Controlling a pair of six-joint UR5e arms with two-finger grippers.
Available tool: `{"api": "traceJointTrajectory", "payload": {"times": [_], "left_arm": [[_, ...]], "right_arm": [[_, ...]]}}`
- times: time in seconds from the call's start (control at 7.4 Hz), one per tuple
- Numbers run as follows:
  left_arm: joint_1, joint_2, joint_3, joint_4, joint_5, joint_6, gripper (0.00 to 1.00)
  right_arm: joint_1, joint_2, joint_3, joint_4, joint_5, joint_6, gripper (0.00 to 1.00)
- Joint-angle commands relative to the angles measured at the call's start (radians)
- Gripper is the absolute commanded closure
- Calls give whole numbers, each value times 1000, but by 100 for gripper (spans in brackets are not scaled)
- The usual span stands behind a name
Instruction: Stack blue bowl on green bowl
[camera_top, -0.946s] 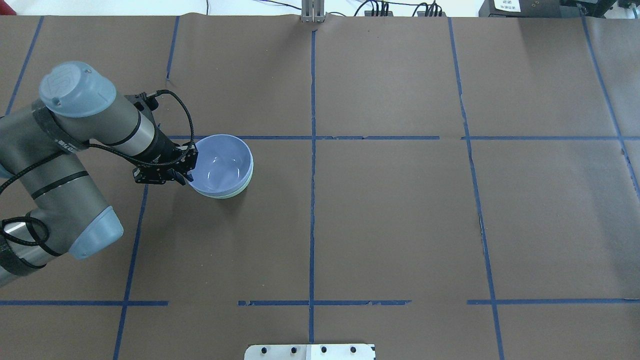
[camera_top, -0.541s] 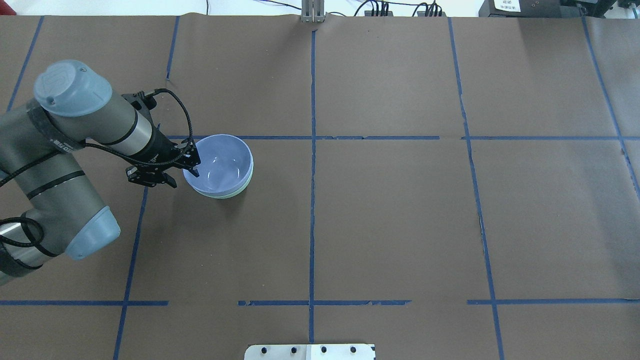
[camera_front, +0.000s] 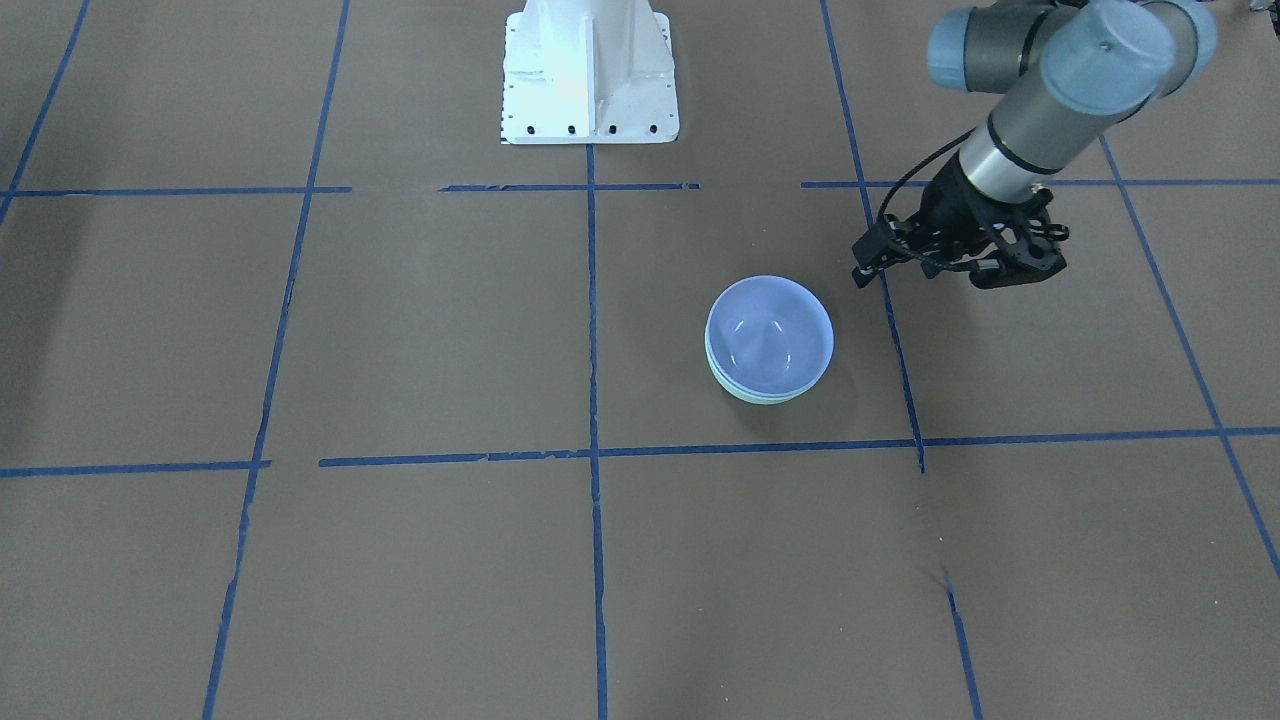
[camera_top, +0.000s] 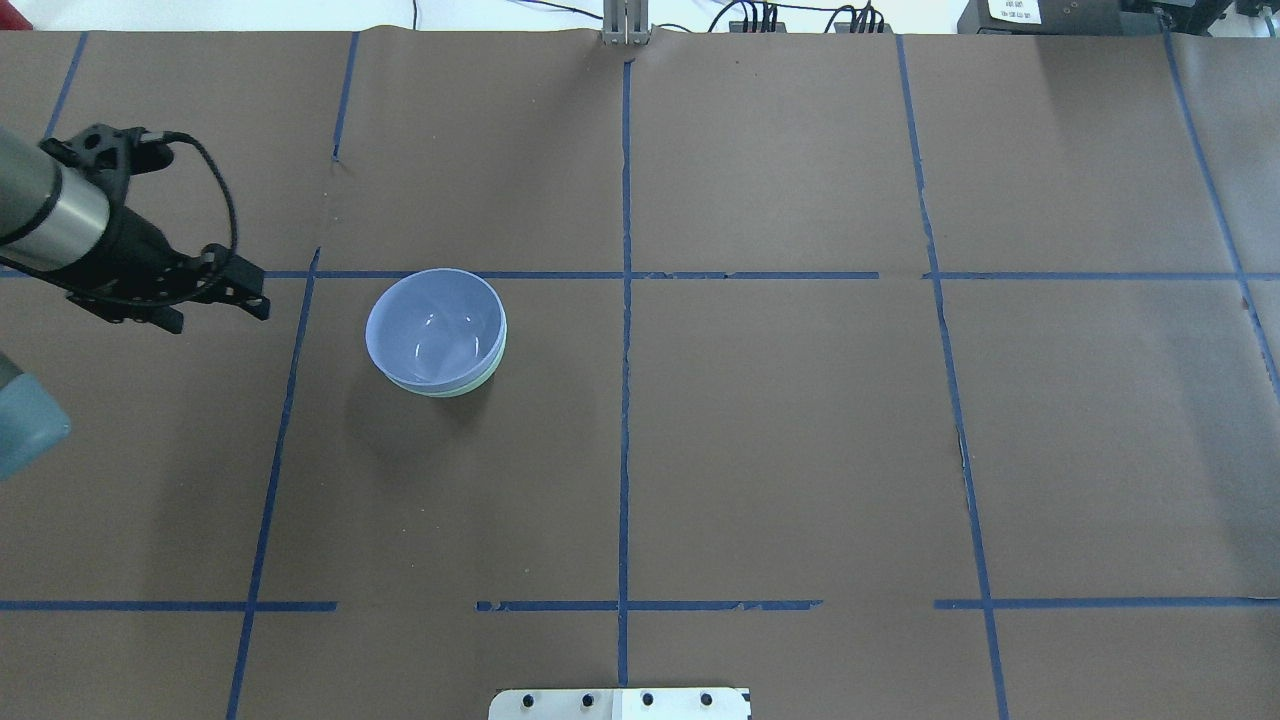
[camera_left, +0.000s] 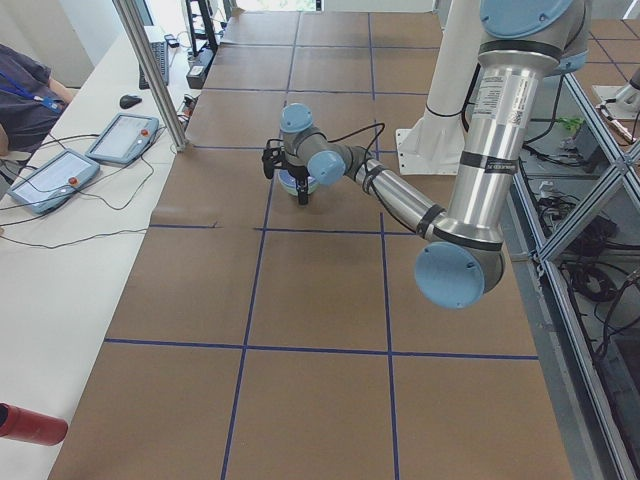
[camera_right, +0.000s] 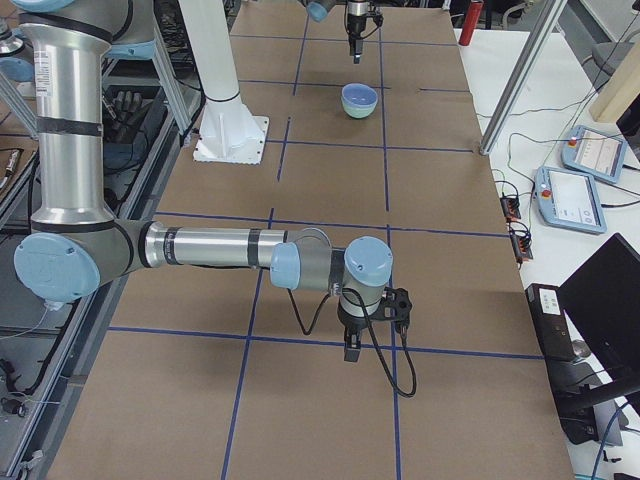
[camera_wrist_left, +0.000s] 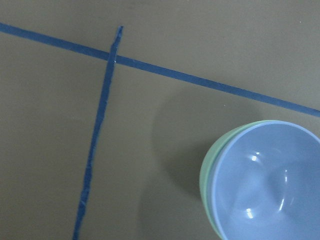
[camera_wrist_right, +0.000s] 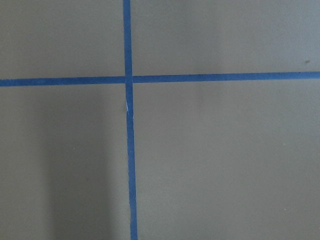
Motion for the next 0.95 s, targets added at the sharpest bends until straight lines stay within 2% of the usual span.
{"api": "traceJointTrajectory", "payload": {"times": [0.0, 0.41, 0.68, 0.81], "left_arm": [[-164, 154, 11, 11, -9, 426, 0], [-401, 280, 69, 71, -9, 887, 0], [-548, 335, 132, 71, -33, 1006, 0], [-600, 353, 161, 62, -84, 1009, 0]], "right_arm": [[1, 0, 0, 0, 0, 1, 0], [0, 0, 0, 0, 0, 1, 0], [0, 0, 0, 0, 0, 0, 0], [0, 0, 0, 0, 0, 0, 0]]}}
